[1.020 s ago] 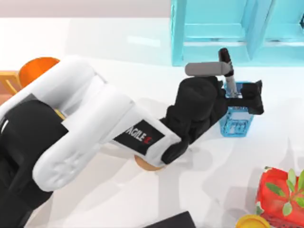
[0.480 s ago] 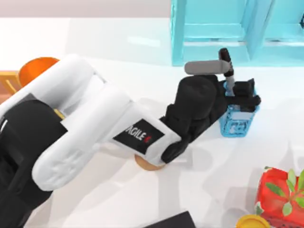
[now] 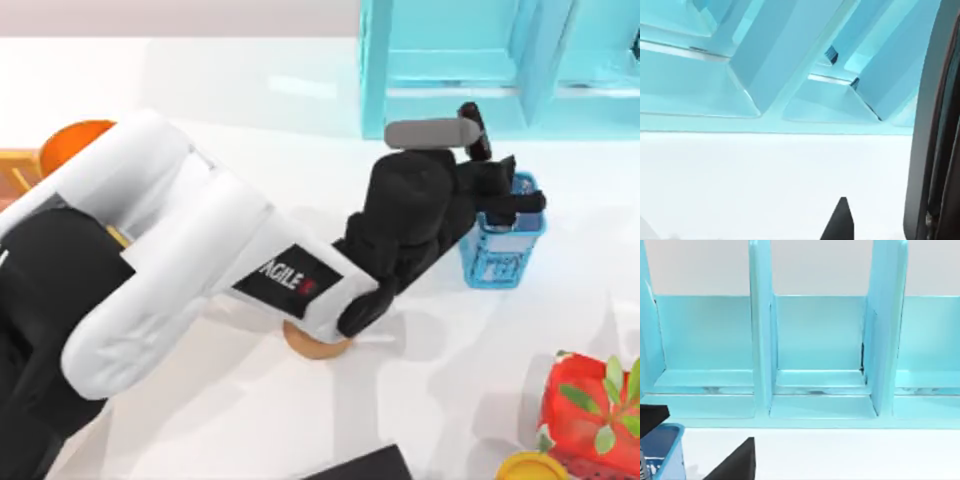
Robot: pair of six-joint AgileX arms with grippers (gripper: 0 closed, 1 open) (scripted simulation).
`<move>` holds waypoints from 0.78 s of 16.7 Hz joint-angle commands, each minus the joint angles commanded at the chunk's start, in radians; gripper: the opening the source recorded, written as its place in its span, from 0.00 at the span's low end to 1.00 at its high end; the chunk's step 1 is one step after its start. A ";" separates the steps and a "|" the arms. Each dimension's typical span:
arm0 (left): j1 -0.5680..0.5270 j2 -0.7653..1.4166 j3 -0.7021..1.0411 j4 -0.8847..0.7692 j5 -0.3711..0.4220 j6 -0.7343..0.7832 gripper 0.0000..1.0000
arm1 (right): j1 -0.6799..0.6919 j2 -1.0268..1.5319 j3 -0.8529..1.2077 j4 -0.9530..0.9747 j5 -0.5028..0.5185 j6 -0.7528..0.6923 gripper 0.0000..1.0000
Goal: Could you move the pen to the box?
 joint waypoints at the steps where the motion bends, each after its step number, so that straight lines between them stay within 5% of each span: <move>1: 0.000 0.000 0.000 0.000 0.000 0.000 0.00 | 0.000 0.000 0.000 0.000 0.000 0.000 1.00; 13: 0.094 -0.198 -0.078 -0.104 0.072 0.024 0.00 | 0.000 0.000 0.000 0.000 0.000 0.000 1.00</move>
